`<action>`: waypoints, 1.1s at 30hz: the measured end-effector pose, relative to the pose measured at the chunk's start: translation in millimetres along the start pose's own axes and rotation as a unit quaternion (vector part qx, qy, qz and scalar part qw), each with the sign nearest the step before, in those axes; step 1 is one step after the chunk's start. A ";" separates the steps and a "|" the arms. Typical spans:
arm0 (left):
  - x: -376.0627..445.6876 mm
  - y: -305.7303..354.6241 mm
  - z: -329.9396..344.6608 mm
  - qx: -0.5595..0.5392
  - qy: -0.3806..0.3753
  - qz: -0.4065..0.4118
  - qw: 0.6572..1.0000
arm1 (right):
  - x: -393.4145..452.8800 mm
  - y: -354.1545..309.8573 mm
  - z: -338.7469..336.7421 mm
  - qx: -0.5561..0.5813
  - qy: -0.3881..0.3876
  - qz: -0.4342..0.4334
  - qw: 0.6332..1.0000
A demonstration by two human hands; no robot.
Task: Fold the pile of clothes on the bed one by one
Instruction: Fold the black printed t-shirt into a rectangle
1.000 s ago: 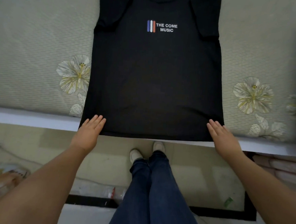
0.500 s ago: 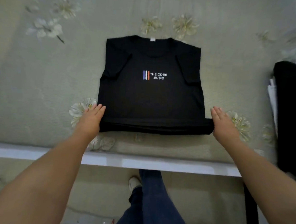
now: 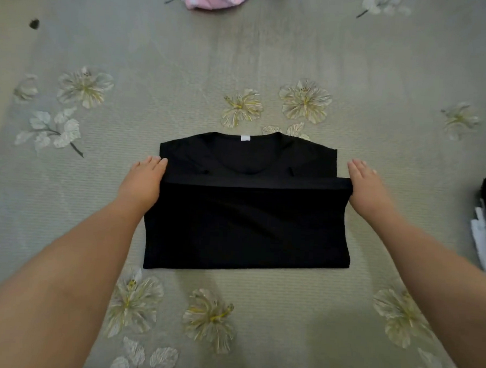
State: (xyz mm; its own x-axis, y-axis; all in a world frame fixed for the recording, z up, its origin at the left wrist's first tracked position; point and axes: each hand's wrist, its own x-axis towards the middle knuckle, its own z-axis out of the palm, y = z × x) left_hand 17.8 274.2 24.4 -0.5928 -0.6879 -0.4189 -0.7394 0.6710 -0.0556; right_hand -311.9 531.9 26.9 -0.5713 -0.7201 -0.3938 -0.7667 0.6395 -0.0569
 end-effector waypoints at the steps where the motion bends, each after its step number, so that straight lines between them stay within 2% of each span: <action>1: 13.9 -1.9 -1.8 0.001 -0.015 0.003 1.000 | 13.8 -1.5 -0.7 0.011 -0.006 0.005 1.000; 4: 52.4 -6.4 -8.0 -0.043 -0.046 -0.028 0.998 | 50.2 -7.3 -0.5 0.040 -0.022 0.014 0.999; 9: 111.4 -8.9 -17.0 -0.142 -0.047 -0.094 0.984 | 110.5 -7.2 -2.9 0.070 -0.088 0.062 0.992; 13: 159.8 -17.7 -9.9 -0.161 -0.086 -0.117 0.976 | 159.6 -8.3 1.6 0.073 -0.085 0.110 0.988; 17: 187.3 -20.0 1.9 -0.179 0.009 -0.213 0.961 | 190.2 -15.1 12.9 0.154 0.010 0.215 0.964; 21: 187.5 -15.4 17.0 -0.198 0.075 -0.255 0.943 | 198.1 -20.0 20.8 0.194 0.048 0.283 0.938; 25: 159.2 -6.8 34.1 -0.231 0.146 -0.192 0.943 | 183.1 -32.0 27.3 0.145 0.119 0.282 0.941; 28: 118.0 6.7 55.0 -0.198 0.156 -0.083 0.964 | 151.6 -49.8 44.5 0.108 0.165 0.190 0.962; 31: 64.8 27.7 79.6 -0.157 0.133 -0.006 0.979 | 99.5 -68.1 77.3 0.081 0.142 0.100 0.981; 33: 29.2 39.1 99.2 -0.136 0.094 0.009 0.986 | 59.4 -71.7 99.7 0.084 0.100 0.095 0.987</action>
State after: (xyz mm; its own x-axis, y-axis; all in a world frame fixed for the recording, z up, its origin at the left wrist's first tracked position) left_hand 3.2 307.9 -79.9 -0.6360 -0.7334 -0.2399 -0.7716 0.6019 0.2056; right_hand -261.7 470.2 -83.9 -0.7597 -0.6105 -0.2239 -0.5902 0.7919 -0.1568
